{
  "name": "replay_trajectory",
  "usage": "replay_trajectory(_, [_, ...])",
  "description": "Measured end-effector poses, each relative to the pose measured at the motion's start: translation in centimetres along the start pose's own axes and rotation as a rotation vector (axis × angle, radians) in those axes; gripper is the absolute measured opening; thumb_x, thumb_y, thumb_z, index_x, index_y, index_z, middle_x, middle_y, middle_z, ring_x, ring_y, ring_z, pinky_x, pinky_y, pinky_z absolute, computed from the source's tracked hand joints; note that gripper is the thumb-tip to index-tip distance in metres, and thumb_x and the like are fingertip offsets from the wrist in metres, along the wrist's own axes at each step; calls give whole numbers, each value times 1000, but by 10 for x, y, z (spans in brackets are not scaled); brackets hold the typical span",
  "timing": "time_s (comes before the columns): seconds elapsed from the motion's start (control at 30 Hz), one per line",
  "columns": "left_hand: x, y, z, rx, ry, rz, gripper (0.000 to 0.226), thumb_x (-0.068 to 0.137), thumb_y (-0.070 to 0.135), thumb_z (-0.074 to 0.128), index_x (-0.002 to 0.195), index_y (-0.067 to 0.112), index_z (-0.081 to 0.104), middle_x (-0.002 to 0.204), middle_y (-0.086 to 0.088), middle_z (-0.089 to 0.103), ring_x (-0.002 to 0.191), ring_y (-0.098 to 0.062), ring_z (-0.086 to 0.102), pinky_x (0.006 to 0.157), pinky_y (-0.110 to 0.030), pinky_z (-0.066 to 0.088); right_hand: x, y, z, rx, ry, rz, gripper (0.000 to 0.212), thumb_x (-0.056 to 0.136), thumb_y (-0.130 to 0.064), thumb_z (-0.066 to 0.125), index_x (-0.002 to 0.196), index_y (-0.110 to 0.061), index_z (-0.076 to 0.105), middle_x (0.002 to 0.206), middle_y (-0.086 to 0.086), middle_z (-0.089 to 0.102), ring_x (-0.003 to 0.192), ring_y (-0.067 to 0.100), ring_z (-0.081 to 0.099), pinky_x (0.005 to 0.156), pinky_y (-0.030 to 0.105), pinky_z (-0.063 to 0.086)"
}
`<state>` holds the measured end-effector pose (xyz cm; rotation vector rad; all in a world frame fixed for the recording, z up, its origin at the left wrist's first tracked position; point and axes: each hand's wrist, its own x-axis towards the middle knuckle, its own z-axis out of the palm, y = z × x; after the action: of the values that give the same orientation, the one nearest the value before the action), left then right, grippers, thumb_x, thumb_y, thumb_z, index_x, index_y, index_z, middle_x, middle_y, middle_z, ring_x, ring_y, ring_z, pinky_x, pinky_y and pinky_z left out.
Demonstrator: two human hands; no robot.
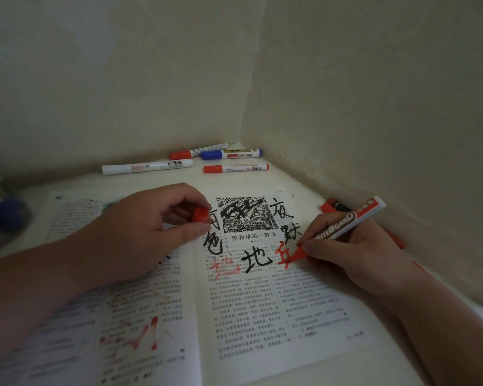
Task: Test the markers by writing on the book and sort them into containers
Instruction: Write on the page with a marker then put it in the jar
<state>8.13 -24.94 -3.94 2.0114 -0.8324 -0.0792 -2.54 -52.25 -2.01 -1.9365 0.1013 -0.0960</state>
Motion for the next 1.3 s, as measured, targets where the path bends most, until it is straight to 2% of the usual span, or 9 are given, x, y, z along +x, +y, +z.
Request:
replay_trajectory(0.23, [1,5,-2,124,-45,66,19,82,36,72,99,45,68,102,30,67,100,8,63,81,1,38,8,3,-3,-143,42,15,10,66,-11,66,59,-5,63,55,7,56,53,13,47,49,20,36])
replay_trajectory(0.33, [1,4,-4,190,-73,113,22,81,45,64,103,48,65,106,24,63,104,2,60,84,-2,37,10,5,-5,44,142,1,4,61,-8,62,58,-9,63,59,16,50,54,20,41,48,24,31])
replay_trajectory(0.43, [0,5,-4,202,-70,122,25,84,42,66,108,48,63,105,24,62,104,2,60,85,-4,37,13,-5,-7,153,41,-18,11,69,-6,68,75,-15,66,59,13,45,47,15,33,42,22,28])
replay_trajectory(0.57, [-1,8,-5,160,-26,56,46,86,30,75,116,57,52,107,35,62,103,14,58,82,3,34,29,-46,3,-161,-149,-105,18,78,-7,83,80,-14,67,64,9,61,47,9,44,45,22,34])
replay_trajectory(0.83, [0,8,-5,149,-43,-14,56,89,37,72,121,67,37,105,43,61,105,19,54,84,0,36,76,-74,50,205,-68,-253,12,78,-18,65,72,-8,68,58,9,49,50,18,38,46,28,28])
replay_trajectory(0.97, [2,6,-6,133,-62,-40,52,88,36,73,119,63,40,103,39,64,104,17,56,86,-1,36,73,-53,64,91,-55,-332,7,77,-21,67,70,-22,67,59,-1,54,52,14,46,50,25,37])
replay_trajectory(1.13, [2,8,-6,123,-78,-60,51,88,36,73,120,60,43,104,38,65,104,16,57,93,-14,41,71,-46,63,25,-121,-338,10,82,-18,69,74,-20,65,54,-7,57,50,5,49,50,19,39])
replay_trajectory(1.23, [2,7,-5,138,-76,-51,50,88,34,73,122,58,45,102,36,67,103,15,59,90,-11,40,73,-43,66,-111,-130,-348,12,78,-32,68,81,-21,67,68,1,66,61,17,61,60,37,49])
replay_trajectory(1.3, [2,6,-5,153,-68,-39,50,88,31,73,116,60,45,100,35,68,102,14,60,86,-5,38,73,-41,70,-136,-147,-344,28,75,-43,69,90,-20,67,87,10,72,85,32,69,80,54,55])
